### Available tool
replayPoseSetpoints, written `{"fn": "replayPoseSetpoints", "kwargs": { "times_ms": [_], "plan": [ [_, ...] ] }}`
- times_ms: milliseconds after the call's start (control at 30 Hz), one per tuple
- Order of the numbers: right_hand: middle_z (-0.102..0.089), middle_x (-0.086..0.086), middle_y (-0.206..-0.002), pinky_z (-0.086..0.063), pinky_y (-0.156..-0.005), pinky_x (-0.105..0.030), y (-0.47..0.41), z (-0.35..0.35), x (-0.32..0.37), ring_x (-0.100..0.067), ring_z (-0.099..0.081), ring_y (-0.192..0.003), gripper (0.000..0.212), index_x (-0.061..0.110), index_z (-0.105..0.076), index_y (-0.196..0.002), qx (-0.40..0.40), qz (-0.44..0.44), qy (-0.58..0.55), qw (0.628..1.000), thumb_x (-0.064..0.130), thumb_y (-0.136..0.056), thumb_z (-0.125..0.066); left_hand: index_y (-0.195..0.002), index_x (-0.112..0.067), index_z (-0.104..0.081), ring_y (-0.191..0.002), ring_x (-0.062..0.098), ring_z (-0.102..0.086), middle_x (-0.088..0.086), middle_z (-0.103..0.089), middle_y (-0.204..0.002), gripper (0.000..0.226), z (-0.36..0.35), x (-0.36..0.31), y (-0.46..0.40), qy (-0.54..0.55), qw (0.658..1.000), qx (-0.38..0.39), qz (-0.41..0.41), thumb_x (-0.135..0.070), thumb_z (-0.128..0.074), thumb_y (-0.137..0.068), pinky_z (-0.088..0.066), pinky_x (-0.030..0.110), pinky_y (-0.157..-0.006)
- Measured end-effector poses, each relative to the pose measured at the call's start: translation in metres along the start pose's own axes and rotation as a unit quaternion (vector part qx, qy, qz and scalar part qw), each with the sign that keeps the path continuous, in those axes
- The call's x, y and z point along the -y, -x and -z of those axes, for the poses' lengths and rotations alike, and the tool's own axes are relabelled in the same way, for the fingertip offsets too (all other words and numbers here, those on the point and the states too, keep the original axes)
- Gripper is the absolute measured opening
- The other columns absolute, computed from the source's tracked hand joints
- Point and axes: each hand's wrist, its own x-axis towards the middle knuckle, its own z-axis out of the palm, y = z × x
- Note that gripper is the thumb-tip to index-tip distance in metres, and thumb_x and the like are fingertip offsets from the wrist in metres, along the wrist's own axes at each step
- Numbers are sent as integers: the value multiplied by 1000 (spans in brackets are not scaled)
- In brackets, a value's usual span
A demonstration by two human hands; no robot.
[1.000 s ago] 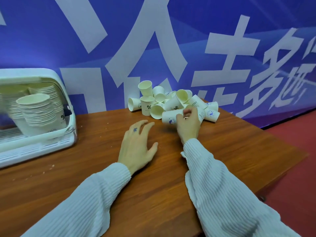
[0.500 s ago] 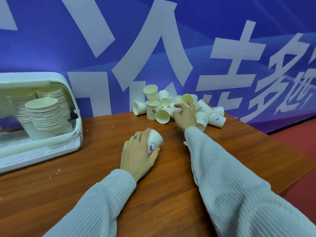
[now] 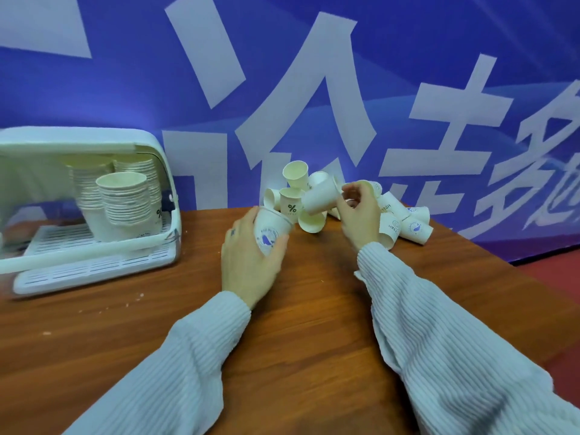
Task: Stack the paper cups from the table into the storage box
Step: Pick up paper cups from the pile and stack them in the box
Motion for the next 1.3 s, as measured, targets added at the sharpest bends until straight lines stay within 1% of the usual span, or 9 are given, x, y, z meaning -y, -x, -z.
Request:
{"fn": "replayPoseSetpoints", "kwargs": {
  "times_ms": [200,333,500,567,767,933,1033,1133,1300],
  "plan": [
    [-73,11,-98,-52,-78,-18,31,-51,61,-4,-64,-86,13,24,-75,-108,114,48,-86,989,26,-97,-69,-154,-23,-32,-129,14,-49,-3,-48,-147,77,63,9,-11,33,998,-55,10,-42,-72,-91,-42,31,-100],
    [-74,15,-100,-47,-90,-25,47,-111,110,-11,-65,-102,14,28,-77,-105,162,124,-97,974,24,-94,-68,-156,-26,-27,-136,18,-47,-3,-43,-154,81,120,25,-21,23,992,-124,15,-43,-70,-90,-42,42,-111],
    [-76,9,-106,-49,-92,-29,56,-177,177,-12,-63,-103,17,22,-78,-109,174,233,-75,954,23,-96,-68,-155,-26,-28,-129,15,-51,-2,-46,-149,78,179,49,-25,26,979,-195,48,-38,-72,-92,-48,24,-97],
    [-76,4,-107,-51,-92,-35,58,-194,191,-19,-64,-106,18,19,-78,-110,181,305,-29,935,20,-96,-66,-155,-25,-28,-127,16,-53,-1,-47,-148,76,193,59,-24,35,975,-211,64,-33,-72,-93,-41,6,-86],
    [-72,1,-109,-50,-97,-46,46,-216,205,-23,-65,-106,25,24,-77,-119,350,325,88,874,19,-100,-61,-155,-20,-32,-118,4,-47,-3,-48,-145,74,215,77,-21,23,968,-238,80,-28,-72,-93,-31,-5,-81],
    [-70,-2,-124,-46,-107,-39,51,-224,211,-24,-61,-120,34,25,-73,-129,446,319,149,823,15,-101,-57,-156,-26,-27,-133,8,-45,-6,-43,-151,75,224,79,-39,42,969,-239,53,-31,-68,-95,-36,18,-105],
    [-70,-1,-128,-46,-107,-38,57,-223,212,-22,-61,-121,37,24,-70,-132,467,317,157,811,13,-102,-53,-154,-22,-31,-126,4,-45,-6,-45,-146,70,230,73,-60,53,965,-253,46,-31,-68,-95,-34,3,-98],
    [-68,0,-136,-44,-111,-39,59,-226,202,-22,-59,-128,41,21,-68,-135,490,320,179,791,10,-101,-49,-151,-24,-33,-122,11,-51,-5,-49,-137,67,236,64,-78,72,962,-258,50,-35,-68,-95,-47,23,-101],
    [-65,-6,-132,-48,-104,-45,74,-233,187,-25,-58,-123,42,20,-64,-138,485,373,167,774,26,-101,-46,-142,-21,-41,-112,16,-57,-1,-58,-126,62,231,67,-109,35,982,-184,27,-34,-73,-90,-50,34,-97]
  ]
}}
